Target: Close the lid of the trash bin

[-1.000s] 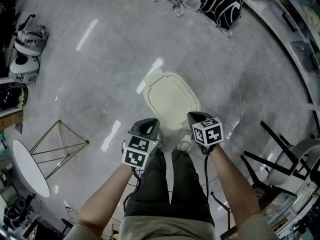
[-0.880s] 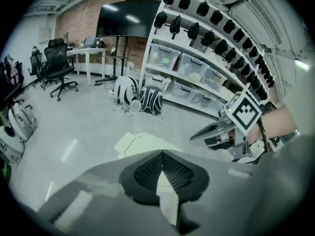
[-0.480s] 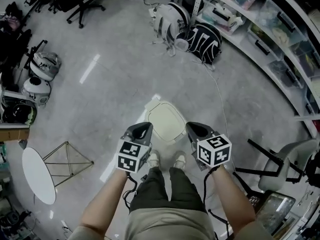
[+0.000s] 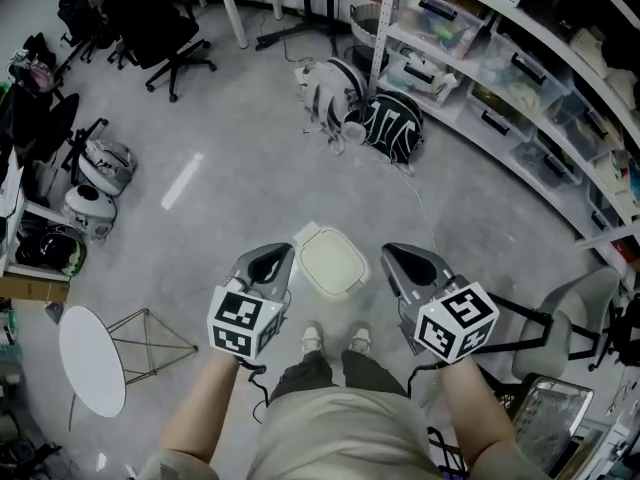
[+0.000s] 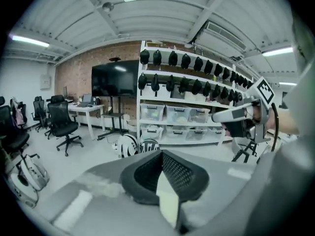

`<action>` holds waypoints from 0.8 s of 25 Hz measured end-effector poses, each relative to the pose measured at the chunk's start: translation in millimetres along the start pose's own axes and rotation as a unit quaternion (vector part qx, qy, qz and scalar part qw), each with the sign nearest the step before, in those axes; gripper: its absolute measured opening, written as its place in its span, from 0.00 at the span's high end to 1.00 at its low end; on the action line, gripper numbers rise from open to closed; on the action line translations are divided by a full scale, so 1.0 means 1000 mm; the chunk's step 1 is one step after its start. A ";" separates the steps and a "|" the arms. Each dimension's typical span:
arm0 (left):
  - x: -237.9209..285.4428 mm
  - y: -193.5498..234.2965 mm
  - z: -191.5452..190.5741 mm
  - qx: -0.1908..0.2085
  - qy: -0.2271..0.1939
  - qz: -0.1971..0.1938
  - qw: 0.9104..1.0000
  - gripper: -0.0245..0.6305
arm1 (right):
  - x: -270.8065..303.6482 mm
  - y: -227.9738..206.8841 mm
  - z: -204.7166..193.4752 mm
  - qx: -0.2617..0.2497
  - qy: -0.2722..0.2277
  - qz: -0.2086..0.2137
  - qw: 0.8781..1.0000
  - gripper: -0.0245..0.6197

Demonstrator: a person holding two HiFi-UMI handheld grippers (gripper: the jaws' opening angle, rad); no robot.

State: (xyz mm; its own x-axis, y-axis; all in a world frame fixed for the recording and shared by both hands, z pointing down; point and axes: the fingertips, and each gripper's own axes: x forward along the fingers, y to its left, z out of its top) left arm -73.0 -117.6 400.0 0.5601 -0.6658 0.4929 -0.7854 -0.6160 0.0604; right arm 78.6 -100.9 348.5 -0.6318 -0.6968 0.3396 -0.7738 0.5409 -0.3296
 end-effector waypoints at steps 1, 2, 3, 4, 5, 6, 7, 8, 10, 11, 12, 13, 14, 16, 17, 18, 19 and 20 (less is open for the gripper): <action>-0.011 -0.002 0.013 0.008 -0.010 0.001 1.000 0.96 | -0.010 0.010 0.012 -0.004 -0.012 0.003 1.000 0.96; -0.022 -0.005 0.027 0.015 -0.021 0.003 1.000 0.96 | -0.020 0.020 0.025 -0.006 -0.025 0.007 1.000 0.96; -0.033 -0.008 0.041 0.019 -0.032 0.006 0.999 0.96 | -0.029 0.030 0.037 -0.007 -0.038 0.012 0.999 0.96; -0.045 -0.011 0.056 0.021 -0.044 0.010 0.999 0.96 | -0.038 0.040 0.049 -0.009 -0.050 0.017 0.999 0.96; -0.056 -0.013 0.069 0.023 -0.059 0.016 0.998 0.96 | -0.046 0.049 0.060 -0.011 -0.061 0.022 0.998 0.96; -0.067 -0.014 0.081 0.027 -0.075 0.024 0.997 0.96 | -0.053 0.058 0.070 -0.014 -0.073 0.028 0.997 0.96; -0.078 -0.014 0.092 0.033 -0.091 0.035 0.995 0.96 | -0.059 0.067 0.080 -0.016 -0.084 0.034 0.996 0.96; -0.089 -0.014 0.103 0.043 -0.105 0.048 0.992 0.96 | -0.065 0.076 0.089 -0.016 -0.096 0.041 0.994 0.96; -0.110 -0.016 0.116 0.064 -0.127 0.069 0.987 0.96 | -0.075 0.093 0.104 -0.024 -0.117 0.055 0.991 0.96; -0.120 -0.019 0.120 0.067 -0.136 0.076 0.986 0.96 | -0.081 0.101 0.111 -0.031 -0.126 0.060 0.990 0.96; -0.130 -0.022 0.124 0.065 -0.144 0.080 0.984 0.96 | -0.087 0.108 0.118 -0.041 -0.133 0.064 0.988 0.96; -0.139 -0.026 0.128 0.063 -0.151 0.083 0.983 0.96 | -0.093 0.115 0.123 -0.052 -0.138 0.067 0.987 0.96; -0.147 -0.028 0.131 0.066 -0.156 0.085 0.982 0.96 | -0.098 0.121 0.128 -0.066 -0.141 0.068 0.985 0.96; -0.159 -0.032 0.137 0.067 -0.160 0.089 0.981 0.96 | -0.107 0.130 0.135 -0.097 -0.145 0.064 0.983 0.96; -0.163 -0.033 0.139 0.066 -0.160 0.092 0.981 0.96 | -0.110 0.134 0.138 -0.112 -0.147 0.060 0.981 0.96; -0.165 -0.034 0.141 0.069 -0.159 0.095 0.980 0.96 | -0.113 0.137 0.139 -0.122 -0.148 0.058 0.980 0.96; -0.167 -0.035 0.142 0.072 -0.160 0.096 0.980 0.96 | -0.115 0.139 0.140 -0.128 -0.150 0.057 0.979 0.96; -0.169 -0.036 0.143 0.074 -0.160 0.097 0.979 0.96 | -0.118 0.142 0.141 -0.130 -0.151 0.058 0.978 0.96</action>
State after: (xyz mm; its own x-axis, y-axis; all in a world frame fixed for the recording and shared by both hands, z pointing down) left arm -101.5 -43.4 190.3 0.4775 -0.8593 0.1833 -0.8511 -0.5042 -0.1462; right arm 49.7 -8.5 138.1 -0.7042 -0.7095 0.0251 -0.7078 0.6989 -0.1023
